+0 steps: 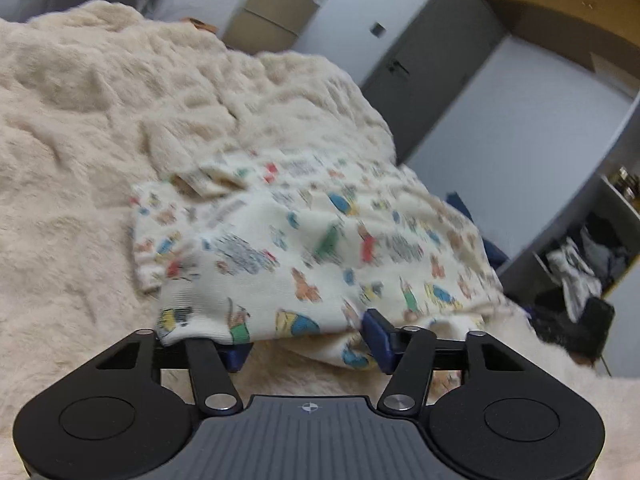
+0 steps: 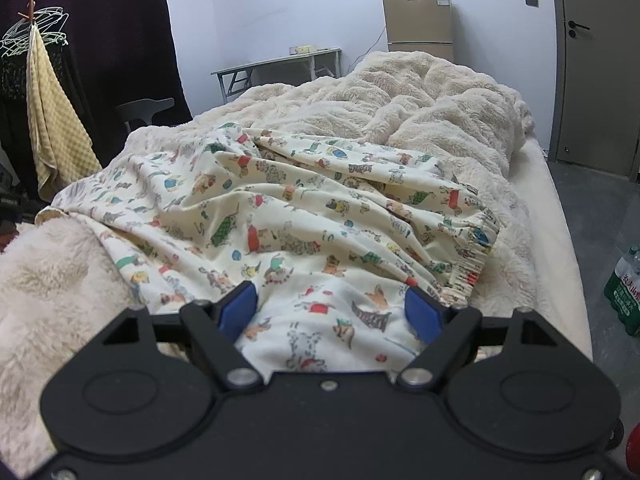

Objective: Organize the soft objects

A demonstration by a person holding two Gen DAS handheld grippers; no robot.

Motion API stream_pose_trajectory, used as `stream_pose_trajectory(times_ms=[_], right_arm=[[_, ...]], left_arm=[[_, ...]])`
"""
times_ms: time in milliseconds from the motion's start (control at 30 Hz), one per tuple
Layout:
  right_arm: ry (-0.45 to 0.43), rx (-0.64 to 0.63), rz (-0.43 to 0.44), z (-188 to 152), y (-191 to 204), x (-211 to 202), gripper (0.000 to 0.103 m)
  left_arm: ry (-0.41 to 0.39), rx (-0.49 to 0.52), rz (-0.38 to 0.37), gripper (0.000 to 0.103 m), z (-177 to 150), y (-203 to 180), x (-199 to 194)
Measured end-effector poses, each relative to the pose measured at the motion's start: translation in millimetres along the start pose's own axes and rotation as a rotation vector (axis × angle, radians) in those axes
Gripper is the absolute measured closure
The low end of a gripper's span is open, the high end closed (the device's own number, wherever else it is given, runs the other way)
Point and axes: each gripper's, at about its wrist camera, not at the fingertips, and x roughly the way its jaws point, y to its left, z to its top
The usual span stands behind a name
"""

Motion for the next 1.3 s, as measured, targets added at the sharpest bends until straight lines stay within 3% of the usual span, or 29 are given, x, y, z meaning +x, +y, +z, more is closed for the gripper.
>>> stream_pose_trajectory(times_ms=[167,333,367,433,500,567,633,700,800,833,933,1067,1100,1133,1233,1267,1300], right_arm=[[-0.003,0.002,-0.002,-0.6,0.1,0.9,0.022],[-0.004,0.003,-0.005,-0.8,0.4,2.0,0.021],[-0.005,0.002,-0.006,-1.0,0.4,2.2,0.021],[-0.005,0.003,-0.006,-0.9,0.3,2.3,0.021],[-0.006,0.003,-0.005,-0.8,0.2,2.5,0.021],[-0.006,0.003,-0.005,-1.0,1.0,2.8,0.021],[-0.005,0.002,-0.007,-1.1,1.4,3.3,0.021],[-0.005,0.002,-0.007,-1.1,1.6,3.4,0.021],[-0.004,-0.001,-0.011,-1.0,1.3,3.9,0.021],[-0.004,0.000,-0.011,-1.0,0.9,3.8,0.021],[-0.006,0.004,0.001,-0.7,0.7,4.4,0.019],[-0.002,-0.011,-0.008,-1.7,3.8,4.8,0.019],[0.000,-0.011,-0.010,-1.7,3.1,5.0,0.019],[0.001,-0.007,-0.007,-1.5,2.0,4.9,0.019],[0.004,-0.005,-0.004,-0.4,0.7,4.6,0.020],[0.006,-0.008,-0.005,0.0,1.5,4.2,0.020],[0.007,-0.012,-0.007,0.4,2.2,3.9,0.020]], left_arm=[[0.032,0.011,-0.029,0.051,-5.3,6.5,-1.3],[0.038,-0.063,-0.097,0.055,-10.8,15.6,18.1],[0.026,-0.089,-0.113,0.058,-11.3,18.2,22.2],[-0.044,-0.130,-0.109,0.079,-11.4,21.4,25.0],[-0.098,-0.088,-0.063,0.093,-7.6,15.7,16.6],[-0.184,0.030,0.060,0.095,-1.4,1.0,-0.6],[-0.301,0.293,0.423,0.097,5.5,-35.1,-20.0],[-0.376,0.517,0.739,0.098,6.2,-60.3,-26.2],[-0.548,0.805,1.357,0.100,5.5,-68.4,-31.6],[-0.571,0.796,1.407,0.100,6.2,-62.3,-41.3],[-0.582,0.680,1.417,0.098,5.4,-34.5,-76.9],[-0.364,0.647,1.525,0.098,-16.2,24.5,-86.2],[-0.268,0.541,1.463,0.098,-19.3,50.9,-99.0],[-0.235,0.456,1.420,0.098,-21.2,66.4,-110.8],[-0.253,0.224,1.282,0.095,-26.4,90.9,-149.0],[-0.258,0.201,1.221,0.093,-27.7,91.1,-156.9],[-0.260,0.193,1.165,0.083,-28.7,89.8,-162.8]])
